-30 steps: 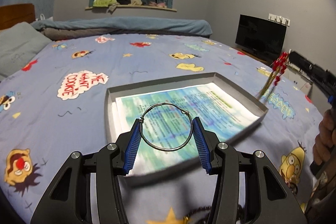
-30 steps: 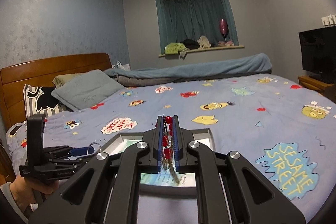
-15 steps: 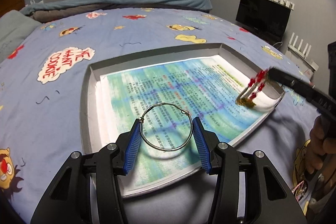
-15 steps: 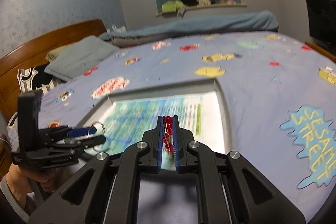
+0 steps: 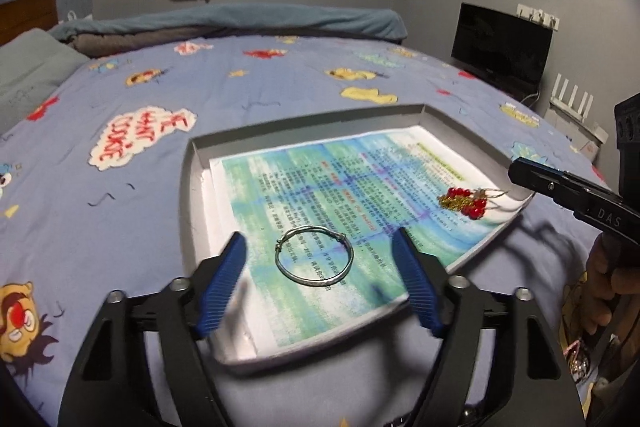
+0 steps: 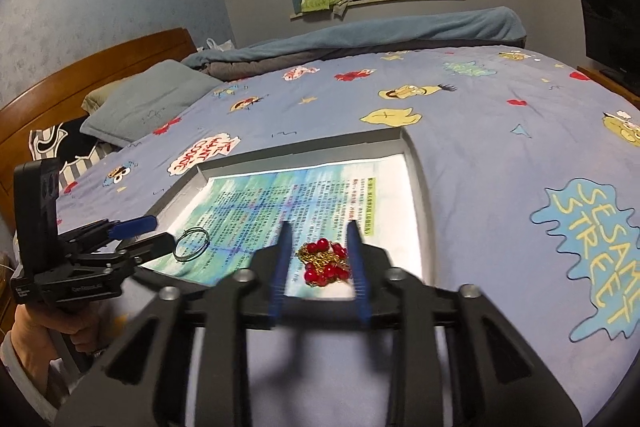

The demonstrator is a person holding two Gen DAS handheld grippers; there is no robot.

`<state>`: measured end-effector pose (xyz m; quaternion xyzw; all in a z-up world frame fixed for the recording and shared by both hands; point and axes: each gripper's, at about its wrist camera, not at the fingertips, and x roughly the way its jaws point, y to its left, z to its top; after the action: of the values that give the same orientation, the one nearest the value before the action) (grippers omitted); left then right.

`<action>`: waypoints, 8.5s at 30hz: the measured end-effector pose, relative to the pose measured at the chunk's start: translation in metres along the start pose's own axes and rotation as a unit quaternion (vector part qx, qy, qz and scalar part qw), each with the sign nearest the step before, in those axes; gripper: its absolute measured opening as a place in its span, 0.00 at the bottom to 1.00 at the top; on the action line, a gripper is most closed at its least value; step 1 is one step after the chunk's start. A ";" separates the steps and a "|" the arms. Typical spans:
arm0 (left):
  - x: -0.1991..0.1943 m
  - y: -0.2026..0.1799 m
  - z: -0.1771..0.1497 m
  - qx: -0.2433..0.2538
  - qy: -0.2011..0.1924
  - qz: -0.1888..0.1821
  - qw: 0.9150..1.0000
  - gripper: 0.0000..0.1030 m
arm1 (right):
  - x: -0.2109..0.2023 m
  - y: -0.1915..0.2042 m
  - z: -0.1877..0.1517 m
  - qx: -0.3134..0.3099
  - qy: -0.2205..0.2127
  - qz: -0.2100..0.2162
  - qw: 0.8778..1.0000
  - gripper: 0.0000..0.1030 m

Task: Organize jewelry
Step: 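Carry the silver ring into the gray box and open the left tool while the right releases red beads there, then grasp the pink string bracelet with the left tool while the right tool grasps the black cord band, then carry the pink bracelet into the gray box and release while the right tool drops the black band there, then move both open tools back from the box to the jewelry pile, then grasp the black bead bracelet with the left tool while the right tool closes around the pearl ring clip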

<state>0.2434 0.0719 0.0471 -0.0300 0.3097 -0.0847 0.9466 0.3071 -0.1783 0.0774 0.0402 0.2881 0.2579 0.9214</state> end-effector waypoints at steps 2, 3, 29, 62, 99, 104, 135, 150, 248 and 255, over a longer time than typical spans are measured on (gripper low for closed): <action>-0.009 -0.002 -0.002 0.005 -0.009 0.002 1.000 0.78 | -0.010 -0.003 -0.001 -0.001 -0.010 -0.002 1.000 0.37; -0.014 -0.002 -0.004 0.006 -0.012 0.002 1.000 0.81 | -0.015 -0.004 -0.002 -0.001 -0.014 -0.003 1.000 0.39; -0.083 -0.038 -0.083 0.039 -0.015 -0.026 0.999 0.85 | -0.101 0.007 -0.094 -0.013 -0.003 -0.024 1.000 0.55; -0.046 -0.136 -0.074 0.159 -0.002 -0.082 0.984 0.06 | -0.130 0.007 -0.135 -0.036 0.006 0.006 0.999 0.55; -0.088 -0.063 -0.052 0.043 -0.081 -0.069 0.993 0.06 | -0.126 0.028 -0.112 -0.070 -0.038 0.031 0.996 0.03; -0.090 -0.059 -0.050 0.041 -0.088 -0.063 0.993 0.06 | -0.120 0.031 -0.099 -0.072 -0.047 0.032 0.996 0.03; -0.055 0.003 0.019 -0.033 -0.142 -0.043 0.988 0.06 | -0.024 0.054 0.015 -0.067 -0.062 0.045 0.995 0.03; 0.019 0.018 0.028 -0.033 -0.031 0.001 0.999 0.06 | 0.050 0.065 0.027 -0.073 0.011 0.032 0.997 0.03; -0.075 -0.047 -0.109 0.069 0.017 -0.013 0.997 0.28 | -0.106 0.032 -0.141 -0.092 0.051 0.003 0.994 0.59; -0.075 -0.043 -0.108 0.061 0.018 -0.015 0.998 0.24 | -0.102 0.041 -0.153 -0.126 0.061 -0.009 0.990 0.53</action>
<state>0.1135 0.0428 0.0086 0.0249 0.3205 -0.1182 0.9395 0.1328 -0.2055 0.0119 -0.0945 0.3092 0.2855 0.9022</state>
